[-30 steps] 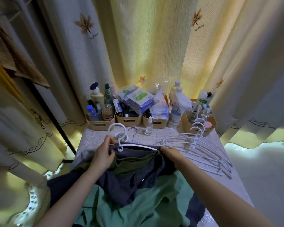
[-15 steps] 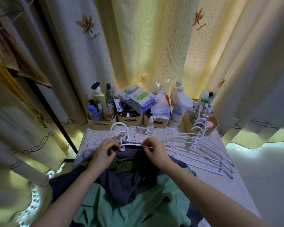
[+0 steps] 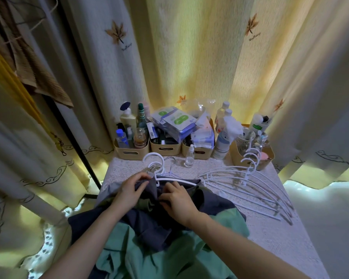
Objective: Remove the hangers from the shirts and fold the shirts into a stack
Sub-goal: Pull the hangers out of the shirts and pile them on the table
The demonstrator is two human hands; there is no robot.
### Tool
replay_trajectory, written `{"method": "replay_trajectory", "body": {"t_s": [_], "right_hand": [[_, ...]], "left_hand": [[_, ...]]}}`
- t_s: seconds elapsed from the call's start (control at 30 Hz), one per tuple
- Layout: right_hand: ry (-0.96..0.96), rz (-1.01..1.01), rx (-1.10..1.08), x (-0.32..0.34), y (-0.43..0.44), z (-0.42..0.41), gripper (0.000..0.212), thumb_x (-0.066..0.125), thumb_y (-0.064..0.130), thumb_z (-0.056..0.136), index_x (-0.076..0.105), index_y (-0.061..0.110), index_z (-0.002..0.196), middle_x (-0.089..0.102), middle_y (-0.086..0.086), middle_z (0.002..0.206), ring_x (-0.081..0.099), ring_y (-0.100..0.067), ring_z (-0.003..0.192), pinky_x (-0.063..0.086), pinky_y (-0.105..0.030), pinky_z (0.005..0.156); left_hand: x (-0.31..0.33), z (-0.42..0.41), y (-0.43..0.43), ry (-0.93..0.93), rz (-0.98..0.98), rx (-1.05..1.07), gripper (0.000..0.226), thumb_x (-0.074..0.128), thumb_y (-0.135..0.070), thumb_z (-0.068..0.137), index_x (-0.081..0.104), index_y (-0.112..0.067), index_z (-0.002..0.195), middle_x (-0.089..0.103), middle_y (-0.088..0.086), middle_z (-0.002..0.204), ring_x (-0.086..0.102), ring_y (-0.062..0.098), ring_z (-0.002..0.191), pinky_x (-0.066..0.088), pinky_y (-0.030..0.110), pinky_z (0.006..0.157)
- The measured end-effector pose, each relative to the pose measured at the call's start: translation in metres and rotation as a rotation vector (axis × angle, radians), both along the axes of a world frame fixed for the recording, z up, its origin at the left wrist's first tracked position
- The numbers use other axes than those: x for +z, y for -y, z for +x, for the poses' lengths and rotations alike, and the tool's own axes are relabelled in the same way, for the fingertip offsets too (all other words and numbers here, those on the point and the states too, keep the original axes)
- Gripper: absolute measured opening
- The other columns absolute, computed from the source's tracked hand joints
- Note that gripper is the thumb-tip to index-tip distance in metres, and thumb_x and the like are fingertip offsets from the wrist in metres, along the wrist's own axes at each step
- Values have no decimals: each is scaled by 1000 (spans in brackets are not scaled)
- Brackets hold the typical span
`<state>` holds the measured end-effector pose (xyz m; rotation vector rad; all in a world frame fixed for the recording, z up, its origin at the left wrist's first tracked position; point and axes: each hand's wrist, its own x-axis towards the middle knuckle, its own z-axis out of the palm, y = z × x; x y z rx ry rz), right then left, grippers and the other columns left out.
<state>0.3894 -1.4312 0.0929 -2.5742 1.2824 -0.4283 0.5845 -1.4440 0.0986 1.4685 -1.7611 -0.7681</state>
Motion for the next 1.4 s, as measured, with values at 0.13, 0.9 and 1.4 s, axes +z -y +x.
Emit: {"method": "replay_trajectory", "body": {"t_s": [0.13, 0.9, 1.4], "right_hand": [[269, 87, 73, 7, -3, -13, 19, 56, 21, 92, 71, 12, 99, 62, -7, 95, 57, -28, 89, 45, -35, 77], [-209, -116, -24, 37, 6, -149, 23, 47, 34, 95, 67, 23, 100, 68, 7, 97, 60, -21, 84, 46, -32, 69], [497, 431, -303, 51, 31, -78, 14, 60, 23, 92, 67, 19, 103, 71, 0, 100, 64, -10, 89, 48, -25, 82]], "left_hand": [[2, -1, 1, -24, 50, -5, 17, 59, -10, 92, 63, -25, 98, 65, -9, 100, 57, -7, 94, 40, 6, 82], [37, 6, 22, 261, -51, 289, 11, 60, -25, 87, 61, -33, 80, 56, -10, 79, 57, 16, 72, 39, 31, 59], [29, -8, 16, -76, 165, -59, 9, 69, -26, 84, 74, -29, 91, 73, 4, 87, 65, 19, 85, 46, 25, 76]]}}
